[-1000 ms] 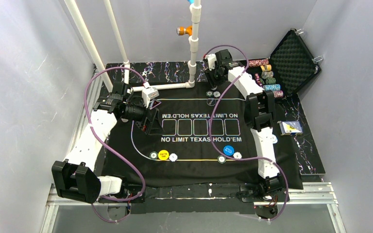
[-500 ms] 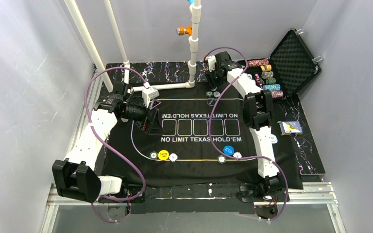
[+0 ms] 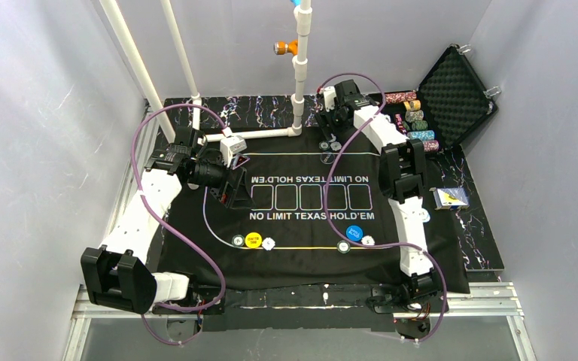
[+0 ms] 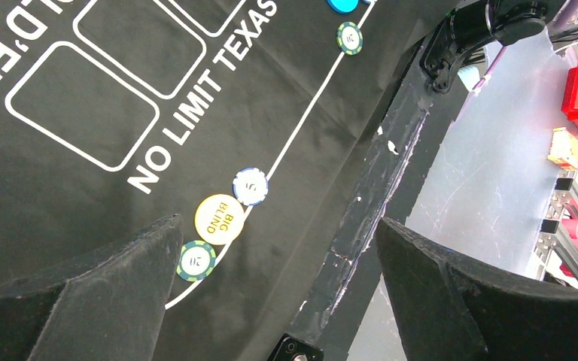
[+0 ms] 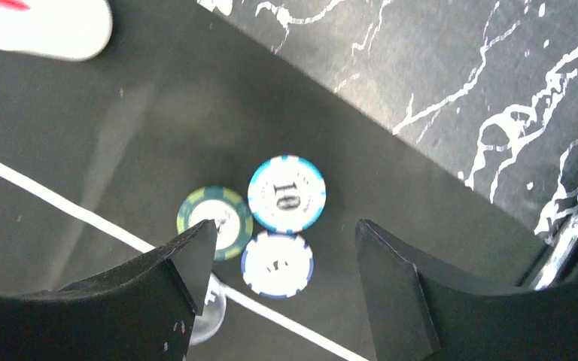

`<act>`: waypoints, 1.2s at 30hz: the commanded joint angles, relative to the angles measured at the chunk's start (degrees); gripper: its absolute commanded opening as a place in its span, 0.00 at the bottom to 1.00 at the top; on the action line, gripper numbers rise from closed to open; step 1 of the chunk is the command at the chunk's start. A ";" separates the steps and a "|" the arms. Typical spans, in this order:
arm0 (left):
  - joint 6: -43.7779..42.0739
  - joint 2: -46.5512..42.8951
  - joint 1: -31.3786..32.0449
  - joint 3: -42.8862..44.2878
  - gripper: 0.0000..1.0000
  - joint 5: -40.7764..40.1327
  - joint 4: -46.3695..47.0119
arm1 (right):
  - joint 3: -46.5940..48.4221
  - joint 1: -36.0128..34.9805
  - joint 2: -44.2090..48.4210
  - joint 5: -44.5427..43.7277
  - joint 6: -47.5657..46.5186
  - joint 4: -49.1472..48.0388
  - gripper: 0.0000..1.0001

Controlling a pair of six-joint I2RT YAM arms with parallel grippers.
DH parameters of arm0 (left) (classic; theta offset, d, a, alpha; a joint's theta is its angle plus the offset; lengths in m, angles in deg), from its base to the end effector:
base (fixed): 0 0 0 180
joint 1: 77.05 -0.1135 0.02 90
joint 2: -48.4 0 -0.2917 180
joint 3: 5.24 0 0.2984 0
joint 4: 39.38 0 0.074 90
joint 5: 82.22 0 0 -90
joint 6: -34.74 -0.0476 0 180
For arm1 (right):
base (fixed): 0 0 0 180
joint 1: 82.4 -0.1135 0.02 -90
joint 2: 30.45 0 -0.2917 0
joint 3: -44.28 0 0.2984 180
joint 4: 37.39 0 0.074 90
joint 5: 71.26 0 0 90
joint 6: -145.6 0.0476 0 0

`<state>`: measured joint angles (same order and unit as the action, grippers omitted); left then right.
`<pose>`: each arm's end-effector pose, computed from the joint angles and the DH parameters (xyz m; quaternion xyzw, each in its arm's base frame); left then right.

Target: Distribute texas hold em gaming equipment

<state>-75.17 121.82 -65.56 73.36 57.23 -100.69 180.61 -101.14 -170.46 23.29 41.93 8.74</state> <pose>0.2794 -0.0937 0.3329 0.3524 0.8035 -0.3796 0.2932 0.5856 0.2027 0.1890 -0.2750 0.8973 0.0524 0.3413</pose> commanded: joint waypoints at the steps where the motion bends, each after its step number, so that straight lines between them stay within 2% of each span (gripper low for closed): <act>1: -0.27 -1.09 0.20 0.31 0.99 0.65 -1.16 | -4.31 1.06 10.95 1.99 -1.64 2.20 0.76; 11: -0.80 -1.13 0.20 0.20 0.99 0.59 -1.18 | -28.16 5.49 34.24 6.49 -10.44 15.12 0.74; 19: -0.63 -0.69 0.20 0.26 0.99 2.22 -1.19 | -47.90 22.09 47.39 5.99 -18.84 24.12 0.74; 26: -1.01 -0.82 0.16 -0.46 0.99 3.16 -1.30 | -58.47 29.48 49.55 -1.35 -21.81 20.72 0.76; 36: -1.02 -1.78 0.19 -1.05 0.99 2.58 -1.39 | -61.14 29.88 45.00 -7.77 -17.93 13.88 0.77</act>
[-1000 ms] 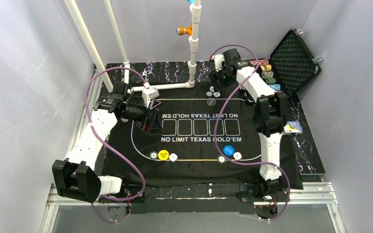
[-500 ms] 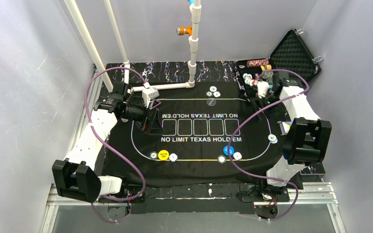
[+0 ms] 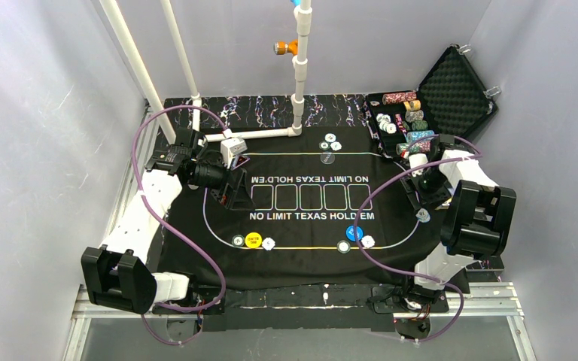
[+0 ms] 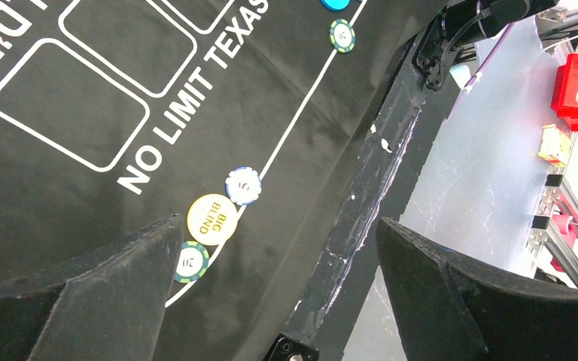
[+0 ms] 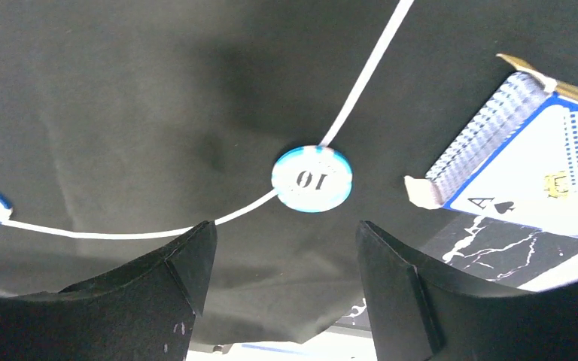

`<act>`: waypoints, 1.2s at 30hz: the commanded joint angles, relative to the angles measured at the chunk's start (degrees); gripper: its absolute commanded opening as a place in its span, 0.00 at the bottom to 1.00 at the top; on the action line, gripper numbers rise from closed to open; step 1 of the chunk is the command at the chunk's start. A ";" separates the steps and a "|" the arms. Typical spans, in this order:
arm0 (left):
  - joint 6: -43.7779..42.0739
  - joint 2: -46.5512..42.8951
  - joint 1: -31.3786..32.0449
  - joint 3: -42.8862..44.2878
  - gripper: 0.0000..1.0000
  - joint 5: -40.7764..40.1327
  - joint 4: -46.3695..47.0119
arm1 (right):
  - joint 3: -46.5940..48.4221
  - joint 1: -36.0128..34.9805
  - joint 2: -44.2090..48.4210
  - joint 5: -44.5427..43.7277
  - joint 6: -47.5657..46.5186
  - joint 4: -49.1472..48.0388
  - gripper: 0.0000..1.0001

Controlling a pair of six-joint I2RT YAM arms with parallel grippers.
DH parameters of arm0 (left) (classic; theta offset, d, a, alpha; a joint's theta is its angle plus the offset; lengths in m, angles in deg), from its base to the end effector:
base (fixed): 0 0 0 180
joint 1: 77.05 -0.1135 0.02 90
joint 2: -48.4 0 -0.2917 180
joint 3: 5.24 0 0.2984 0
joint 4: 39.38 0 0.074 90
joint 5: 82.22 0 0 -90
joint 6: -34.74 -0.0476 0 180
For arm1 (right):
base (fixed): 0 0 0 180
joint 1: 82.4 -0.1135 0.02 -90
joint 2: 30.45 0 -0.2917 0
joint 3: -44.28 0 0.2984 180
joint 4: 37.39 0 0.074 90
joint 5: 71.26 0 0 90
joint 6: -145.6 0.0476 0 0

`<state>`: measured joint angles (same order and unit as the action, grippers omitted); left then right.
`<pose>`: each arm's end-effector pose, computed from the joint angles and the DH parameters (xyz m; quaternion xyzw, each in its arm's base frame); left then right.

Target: Distribute texas hold em gaming equipment

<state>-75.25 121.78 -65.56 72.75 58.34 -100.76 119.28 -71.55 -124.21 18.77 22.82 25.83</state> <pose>0.2780 -0.0940 0.3298 0.3526 0.8009 -0.3889 0.2882 0.3326 -0.0637 0.1882 -0.1898 0.9793 -0.0257 0.0650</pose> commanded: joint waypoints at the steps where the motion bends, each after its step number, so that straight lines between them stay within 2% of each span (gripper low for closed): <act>1: -0.93 -1.68 0.21 -0.42 0.99 1.51 -1.29 | 0.23 0.31 -1.40 -3.36 1.08 -3.45 0.77; 6: -1.02 -1.46 0.20 -0.37 0.99 1.55 -1.22 | 0.59 0.41 -2.82 -2.81 -1.22 -4.03 0.79; 13: -1.21 -1.49 0.20 -0.26 0.99 1.81 -1.31 | 1.81 0.49 -3.99 -0.48 -8.85 -3.28 0.75; 20: -1.02 -1.53 0.20 -0.08 0.99 1.86 -1.34 | 3.58 0.51 -6.01 -0.52 -10.28 -3.12 0.76; 36: -0.86 -1.62 0.20 -0.02 0.99 1.92 -1.35 | 0.48 0.43 -6.94 -0.49 -10.29 -6.42 0.74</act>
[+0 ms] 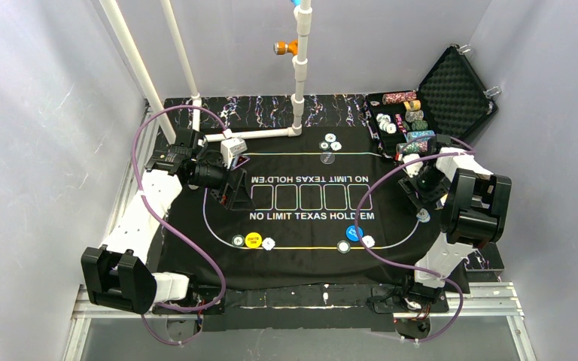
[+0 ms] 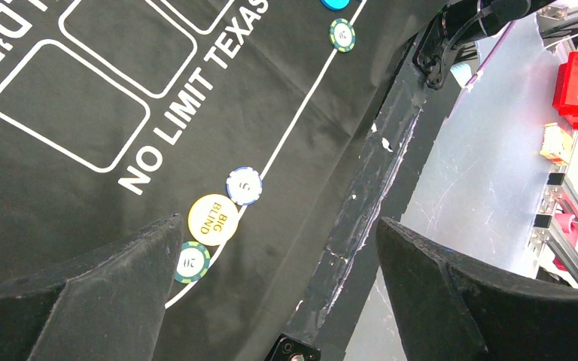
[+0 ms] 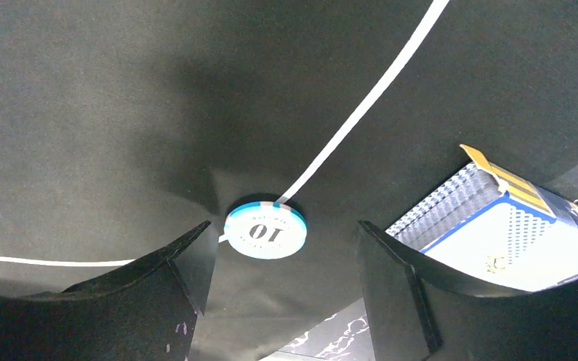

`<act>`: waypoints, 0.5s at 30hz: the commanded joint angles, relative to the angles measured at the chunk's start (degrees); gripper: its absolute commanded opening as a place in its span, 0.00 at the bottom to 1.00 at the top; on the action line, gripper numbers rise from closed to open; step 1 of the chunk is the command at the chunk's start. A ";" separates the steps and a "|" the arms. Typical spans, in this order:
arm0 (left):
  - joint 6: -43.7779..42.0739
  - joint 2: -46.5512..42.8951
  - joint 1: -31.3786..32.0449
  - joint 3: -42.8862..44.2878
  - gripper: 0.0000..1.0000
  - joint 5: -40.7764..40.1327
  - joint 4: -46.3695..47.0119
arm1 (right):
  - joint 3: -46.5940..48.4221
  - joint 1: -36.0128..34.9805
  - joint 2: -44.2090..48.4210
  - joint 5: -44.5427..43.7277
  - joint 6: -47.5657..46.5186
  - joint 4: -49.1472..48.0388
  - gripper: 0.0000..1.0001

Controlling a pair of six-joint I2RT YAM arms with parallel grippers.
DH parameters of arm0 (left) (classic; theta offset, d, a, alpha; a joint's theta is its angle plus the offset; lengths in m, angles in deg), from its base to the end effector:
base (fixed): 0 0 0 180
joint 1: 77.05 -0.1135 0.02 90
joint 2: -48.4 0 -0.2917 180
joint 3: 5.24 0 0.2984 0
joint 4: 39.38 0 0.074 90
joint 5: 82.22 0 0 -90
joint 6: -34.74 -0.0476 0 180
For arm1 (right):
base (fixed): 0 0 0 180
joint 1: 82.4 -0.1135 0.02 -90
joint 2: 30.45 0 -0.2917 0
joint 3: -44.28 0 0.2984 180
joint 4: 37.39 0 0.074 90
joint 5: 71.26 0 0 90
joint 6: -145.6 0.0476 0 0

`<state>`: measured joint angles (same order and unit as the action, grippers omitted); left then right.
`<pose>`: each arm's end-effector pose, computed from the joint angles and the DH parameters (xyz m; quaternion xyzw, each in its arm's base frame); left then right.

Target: Distribute texas hold em gaming equipment

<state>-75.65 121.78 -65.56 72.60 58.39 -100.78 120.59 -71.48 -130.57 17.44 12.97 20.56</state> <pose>0.2778 -0.0940 0.3289 0.3550 0.8000 -0.3886 0.2882 0.3549 -0.0696 0.1599 -0.2717 0.9596 -0.0425 0.0590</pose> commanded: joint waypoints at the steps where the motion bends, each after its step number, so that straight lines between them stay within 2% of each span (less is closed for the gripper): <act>1: -0.47 -1.64 0.20 0.19 0.99 1.86 -1.30 | -1.00 0.34 -0.68 0.81 -0.51 -1.22 0.74; 10: -0.56 -1.43 0.20 0.11 0.99 1.86 -1.30 | -2.48 0.27 -1.13 2.24 -1.04 -1.66 0.71; 15: -0.56 -1.51 0.21 0.04 0.99 1.80 -1.33 | -2.76 0.28 -1.08 2.37 -1.31 -1.59 0.60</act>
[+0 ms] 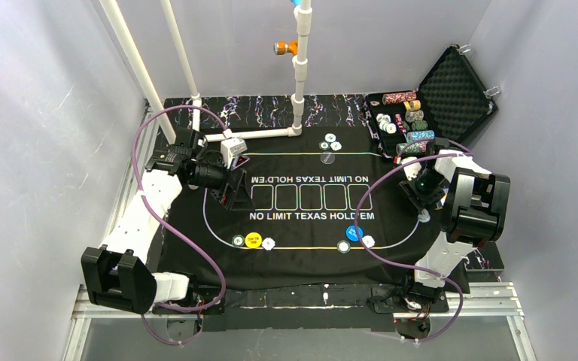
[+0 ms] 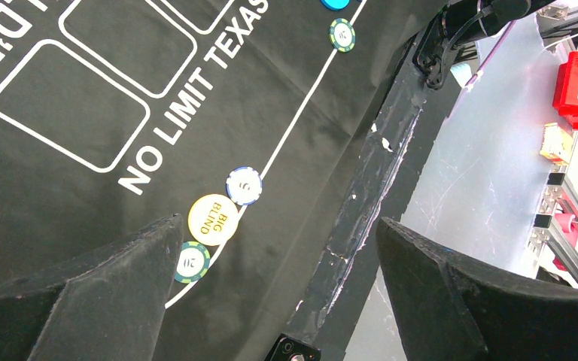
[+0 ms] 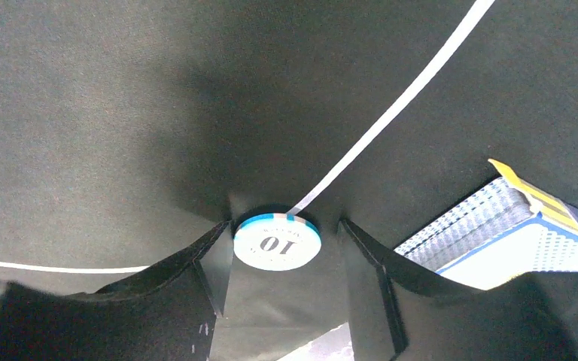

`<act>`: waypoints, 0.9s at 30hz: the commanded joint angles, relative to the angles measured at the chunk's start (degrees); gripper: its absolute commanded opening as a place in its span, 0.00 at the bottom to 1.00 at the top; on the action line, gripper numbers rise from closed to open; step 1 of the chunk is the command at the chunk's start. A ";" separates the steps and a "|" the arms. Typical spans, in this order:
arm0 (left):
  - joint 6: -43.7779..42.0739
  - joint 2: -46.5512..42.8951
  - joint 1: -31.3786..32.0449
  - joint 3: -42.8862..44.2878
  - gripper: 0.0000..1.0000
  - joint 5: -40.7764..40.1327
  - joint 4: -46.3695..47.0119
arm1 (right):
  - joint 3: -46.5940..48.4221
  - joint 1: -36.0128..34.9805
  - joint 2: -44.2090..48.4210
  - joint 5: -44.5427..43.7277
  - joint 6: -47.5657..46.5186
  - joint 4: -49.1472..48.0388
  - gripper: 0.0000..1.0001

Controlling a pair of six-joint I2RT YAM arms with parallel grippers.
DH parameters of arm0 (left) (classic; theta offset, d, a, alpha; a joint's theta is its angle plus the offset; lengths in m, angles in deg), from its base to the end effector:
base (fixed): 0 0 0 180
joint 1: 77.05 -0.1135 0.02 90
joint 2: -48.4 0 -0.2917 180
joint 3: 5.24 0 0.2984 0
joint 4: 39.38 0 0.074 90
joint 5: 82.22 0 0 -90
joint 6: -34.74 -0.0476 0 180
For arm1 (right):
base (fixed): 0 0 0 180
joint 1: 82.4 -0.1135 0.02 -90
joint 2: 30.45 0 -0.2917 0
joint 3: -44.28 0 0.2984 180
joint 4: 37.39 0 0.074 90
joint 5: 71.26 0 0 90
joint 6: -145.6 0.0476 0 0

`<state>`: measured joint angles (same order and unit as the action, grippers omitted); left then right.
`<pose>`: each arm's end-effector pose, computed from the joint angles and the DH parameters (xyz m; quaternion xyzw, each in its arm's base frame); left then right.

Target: Distribute texas hold em gaming equipment

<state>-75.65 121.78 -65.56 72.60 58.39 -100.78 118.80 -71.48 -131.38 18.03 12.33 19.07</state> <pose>0.2778 -0.0940 0.3289 0.3550 0.8000 -0.3886 0.2882 0.3511 -0.0683 0.1465 -0.2777 0.9586 -0.0338 0.0525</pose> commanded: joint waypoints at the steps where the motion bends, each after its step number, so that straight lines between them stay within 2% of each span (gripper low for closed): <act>1: -0.54 -1.51 0.21 0.11 0.99 1.78 -1.30 | -0.83 0.26 -0.20 1.77 -0.68 0.11 0.59; 7: -0.64 -1.53 0.18 0.00 0.99 1.82 -1.31 | 0.24 0.25 0.99 2.11 -0.86 1.54 0.54; 15: -0.63 -1.56 0.20 0.01 0.99 1.73 -1.31 | 3.76 0.08 2.13 3.17 -0.55 4.33 0.41; 21: -0.71 -1.65 0.20 0.06 0.99 1.77 -1.29 | 5.80 -0.71 2.72 3.44 -0.05 6.02 0.40; 27: -0.47 -1.55 0.20 0.11 0.99 2.03 -1.31 | 6.20 -8.22 5.66 5.19 3.23 8.66 0.39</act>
<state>-75.65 121.78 -65.56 72.60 58.39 -100.78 122.91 -73.95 -130.11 20.45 12.94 23.95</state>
